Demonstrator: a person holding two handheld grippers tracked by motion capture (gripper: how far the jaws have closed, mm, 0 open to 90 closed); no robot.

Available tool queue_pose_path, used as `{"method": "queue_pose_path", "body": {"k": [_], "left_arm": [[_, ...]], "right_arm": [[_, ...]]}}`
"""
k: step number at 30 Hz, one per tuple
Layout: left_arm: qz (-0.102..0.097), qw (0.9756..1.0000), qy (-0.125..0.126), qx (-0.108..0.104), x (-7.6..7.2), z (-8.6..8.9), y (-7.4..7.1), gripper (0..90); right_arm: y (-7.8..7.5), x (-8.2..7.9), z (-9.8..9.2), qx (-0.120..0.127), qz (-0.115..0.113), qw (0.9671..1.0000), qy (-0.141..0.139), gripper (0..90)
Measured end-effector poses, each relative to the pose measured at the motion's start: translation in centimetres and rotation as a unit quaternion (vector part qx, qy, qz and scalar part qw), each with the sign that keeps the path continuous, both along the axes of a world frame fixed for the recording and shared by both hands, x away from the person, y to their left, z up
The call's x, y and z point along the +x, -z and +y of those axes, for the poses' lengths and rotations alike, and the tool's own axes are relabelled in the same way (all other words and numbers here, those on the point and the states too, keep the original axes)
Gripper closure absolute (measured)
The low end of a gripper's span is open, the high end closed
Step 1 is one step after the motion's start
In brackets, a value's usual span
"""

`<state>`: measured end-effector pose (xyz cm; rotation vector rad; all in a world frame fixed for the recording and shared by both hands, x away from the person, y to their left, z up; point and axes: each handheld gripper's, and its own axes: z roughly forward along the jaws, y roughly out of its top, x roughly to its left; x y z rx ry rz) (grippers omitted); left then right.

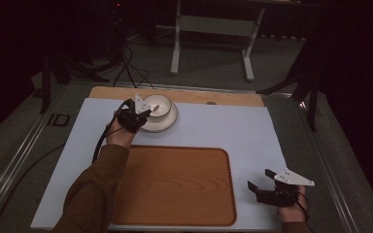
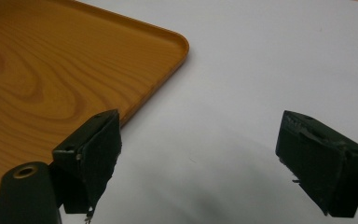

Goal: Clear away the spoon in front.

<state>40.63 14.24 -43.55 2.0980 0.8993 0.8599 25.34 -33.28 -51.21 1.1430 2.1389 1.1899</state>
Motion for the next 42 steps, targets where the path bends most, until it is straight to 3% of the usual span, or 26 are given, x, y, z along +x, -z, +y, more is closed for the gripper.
{"method": "queue_pose_path", "body": {"k": [17,30,42], "left_arm": [[-0.011,0.9999,0.011,-0.007,-1.5,0.4,-1.5,88.6],[-0.018,0.9997,0.017,0.001,-2.7,0.7,-2.2,88.6],[-0.023,0.9996,0.014,0.003,-4.8,1.9,-2.7,88.6]], "right_arm": [[0.0,0.0,0.0,0.002,-0.001,1.0000,0.001,14.1],[-0.1,-0.1,-0.1,0.003,-0.003,1.0000,0.002,14.0],[-0.2,-0.2,-0.1,0.004,-0.006,1.0000,0.003,14.1]]}}
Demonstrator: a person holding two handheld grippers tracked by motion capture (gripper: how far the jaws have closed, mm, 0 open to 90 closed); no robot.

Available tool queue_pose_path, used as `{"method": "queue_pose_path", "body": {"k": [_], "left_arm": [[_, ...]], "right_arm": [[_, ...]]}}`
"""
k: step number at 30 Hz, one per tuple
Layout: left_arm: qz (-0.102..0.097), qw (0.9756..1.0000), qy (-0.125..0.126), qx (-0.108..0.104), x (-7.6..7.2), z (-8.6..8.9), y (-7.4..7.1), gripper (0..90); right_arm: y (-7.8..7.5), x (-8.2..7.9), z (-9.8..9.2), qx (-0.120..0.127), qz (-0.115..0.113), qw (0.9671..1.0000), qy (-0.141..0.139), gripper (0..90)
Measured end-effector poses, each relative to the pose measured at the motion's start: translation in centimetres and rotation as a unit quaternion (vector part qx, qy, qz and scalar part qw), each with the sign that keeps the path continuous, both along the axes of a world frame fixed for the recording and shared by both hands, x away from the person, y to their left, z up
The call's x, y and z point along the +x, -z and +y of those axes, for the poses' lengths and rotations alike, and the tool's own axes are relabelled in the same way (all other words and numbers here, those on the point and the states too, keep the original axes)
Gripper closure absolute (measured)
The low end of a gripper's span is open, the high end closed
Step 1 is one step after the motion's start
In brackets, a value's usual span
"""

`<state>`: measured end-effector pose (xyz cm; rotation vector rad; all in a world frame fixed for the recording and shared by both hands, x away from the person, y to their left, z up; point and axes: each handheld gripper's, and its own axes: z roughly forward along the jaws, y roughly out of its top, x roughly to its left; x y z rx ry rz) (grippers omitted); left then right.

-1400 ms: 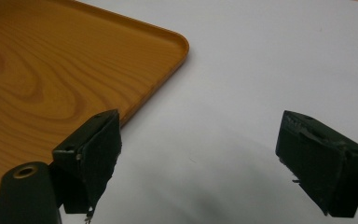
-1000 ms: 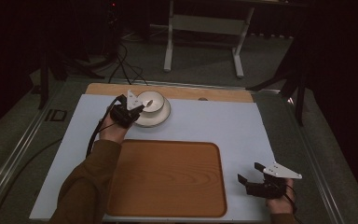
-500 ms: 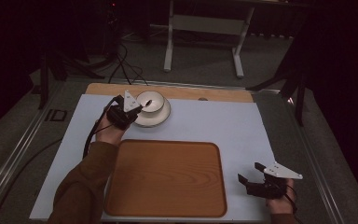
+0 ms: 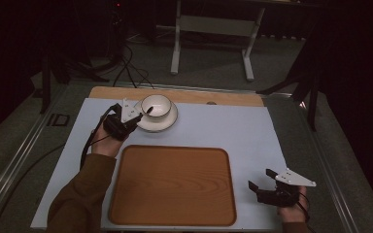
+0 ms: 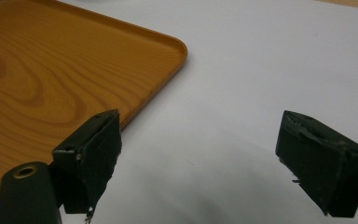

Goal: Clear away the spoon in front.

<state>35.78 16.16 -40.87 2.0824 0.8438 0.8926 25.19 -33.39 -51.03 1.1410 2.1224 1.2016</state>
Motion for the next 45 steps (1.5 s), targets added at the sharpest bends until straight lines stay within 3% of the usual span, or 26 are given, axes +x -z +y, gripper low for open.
{"method": "queue_pose_path", "body": {"k": [29,45], "left_arm": [[-0.002,0.9999,0.014,0.008,-4.4,2.0,-0.3,88.6],[0.007,0.9998,0.021,0.005,-6.3,2.5,0.7,88.6]], "right_arm": [[-0.3,-0.2,-0.1,0.005,-0.012,0.9999,-0.004,14.1],[-0.3,-0.2,-0.1,0.005,-0.012,0.9999,-0.008,14.1]]}}
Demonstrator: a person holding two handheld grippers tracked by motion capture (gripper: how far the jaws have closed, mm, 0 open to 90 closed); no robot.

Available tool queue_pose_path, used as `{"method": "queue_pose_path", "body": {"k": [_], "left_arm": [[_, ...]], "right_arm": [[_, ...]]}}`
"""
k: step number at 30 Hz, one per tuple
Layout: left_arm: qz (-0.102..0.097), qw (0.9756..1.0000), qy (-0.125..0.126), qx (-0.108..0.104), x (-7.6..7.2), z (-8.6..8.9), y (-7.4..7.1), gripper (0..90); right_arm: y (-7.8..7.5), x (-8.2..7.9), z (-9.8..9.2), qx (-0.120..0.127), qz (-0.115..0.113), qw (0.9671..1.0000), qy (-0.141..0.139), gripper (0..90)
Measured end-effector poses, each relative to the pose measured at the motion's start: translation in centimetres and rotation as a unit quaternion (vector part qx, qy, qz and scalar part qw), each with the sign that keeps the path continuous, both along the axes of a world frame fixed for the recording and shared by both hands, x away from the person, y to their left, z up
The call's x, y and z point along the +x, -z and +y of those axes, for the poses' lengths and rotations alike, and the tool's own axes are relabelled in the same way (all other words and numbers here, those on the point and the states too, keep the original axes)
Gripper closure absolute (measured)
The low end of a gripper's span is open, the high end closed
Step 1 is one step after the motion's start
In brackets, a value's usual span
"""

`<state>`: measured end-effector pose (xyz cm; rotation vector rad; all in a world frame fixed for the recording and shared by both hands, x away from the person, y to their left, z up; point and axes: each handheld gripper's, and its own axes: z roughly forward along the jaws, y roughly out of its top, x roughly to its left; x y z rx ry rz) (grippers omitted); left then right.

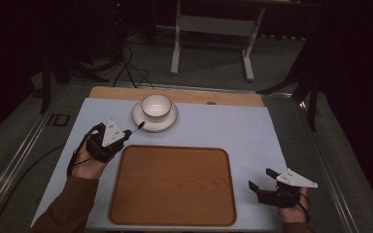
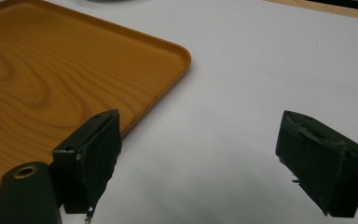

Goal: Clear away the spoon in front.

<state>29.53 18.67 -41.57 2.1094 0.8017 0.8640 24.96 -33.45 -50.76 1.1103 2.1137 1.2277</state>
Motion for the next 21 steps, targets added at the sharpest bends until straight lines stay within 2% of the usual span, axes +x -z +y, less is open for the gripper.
{"method": "queue_pose_path", "body": {"k": [12,18,21], "left_arm": [[0.009,0.9999,0.010,0.007,-1.2,0.3,0.7,88.6],[0.017,0.9994,0.015,0.026,-2.1,0.2,1.5,88.6],[0.019,0.9994,0.015,0.024,-2.3,0.4,1.7,88.6]], "right_arm": [[0.0,0.0,-0.1,0.001,0.000,1.0000,0.002,14.1],[-0.1,0.0,0.0,0.001,0.000,1.0000,0.002,14.1],[0.0,0.0,-0.1,0.002,0.000,1.0000,0.003,14.1]]}}
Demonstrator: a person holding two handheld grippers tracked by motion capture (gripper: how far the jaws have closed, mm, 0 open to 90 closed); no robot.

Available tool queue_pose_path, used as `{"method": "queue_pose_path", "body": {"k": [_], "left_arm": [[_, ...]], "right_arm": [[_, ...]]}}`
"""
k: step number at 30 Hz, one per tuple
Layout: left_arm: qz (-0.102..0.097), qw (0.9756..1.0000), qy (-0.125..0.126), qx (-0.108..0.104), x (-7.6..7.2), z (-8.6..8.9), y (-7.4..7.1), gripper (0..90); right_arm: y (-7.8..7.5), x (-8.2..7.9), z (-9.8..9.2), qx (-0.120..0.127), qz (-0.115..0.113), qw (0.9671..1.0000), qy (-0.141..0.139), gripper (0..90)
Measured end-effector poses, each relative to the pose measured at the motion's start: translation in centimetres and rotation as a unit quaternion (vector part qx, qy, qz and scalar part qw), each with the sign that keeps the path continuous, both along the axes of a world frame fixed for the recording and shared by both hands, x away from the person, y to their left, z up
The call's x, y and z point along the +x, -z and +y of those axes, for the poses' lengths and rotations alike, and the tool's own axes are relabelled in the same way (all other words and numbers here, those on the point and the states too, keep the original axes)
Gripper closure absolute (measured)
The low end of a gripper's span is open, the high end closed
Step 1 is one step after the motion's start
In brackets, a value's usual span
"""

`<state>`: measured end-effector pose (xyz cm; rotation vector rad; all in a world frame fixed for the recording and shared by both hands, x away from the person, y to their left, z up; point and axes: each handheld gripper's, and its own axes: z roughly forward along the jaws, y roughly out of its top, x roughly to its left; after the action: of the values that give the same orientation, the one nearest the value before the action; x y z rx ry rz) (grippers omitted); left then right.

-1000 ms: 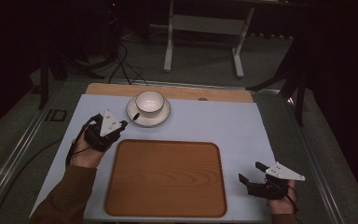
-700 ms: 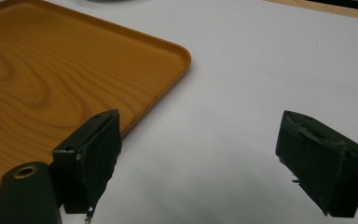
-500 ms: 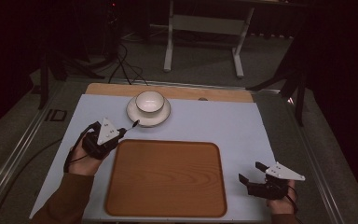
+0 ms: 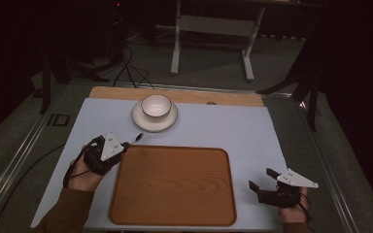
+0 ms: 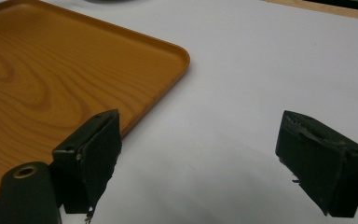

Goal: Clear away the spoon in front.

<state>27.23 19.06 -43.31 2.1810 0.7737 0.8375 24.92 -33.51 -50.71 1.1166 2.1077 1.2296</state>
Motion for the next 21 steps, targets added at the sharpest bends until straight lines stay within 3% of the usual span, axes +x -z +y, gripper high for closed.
{"method": "queue_pose_path", "body": {"k": [13,21], "left_arm": [[0.013,0.9999,-0.005,-0.005,-1.6,1.0,1.0,88.5],[0.031,0.9994,-0.008,-0.016,-2.5,1.5,2.0,88.5]], "right_arm": [[0.0,0.0,0.0,-0.001,0.002,1.0000,0.000,14.1],[0.0,0.0,0.0,-0.001,0.002,1.0000,0.000,14.1]]}}
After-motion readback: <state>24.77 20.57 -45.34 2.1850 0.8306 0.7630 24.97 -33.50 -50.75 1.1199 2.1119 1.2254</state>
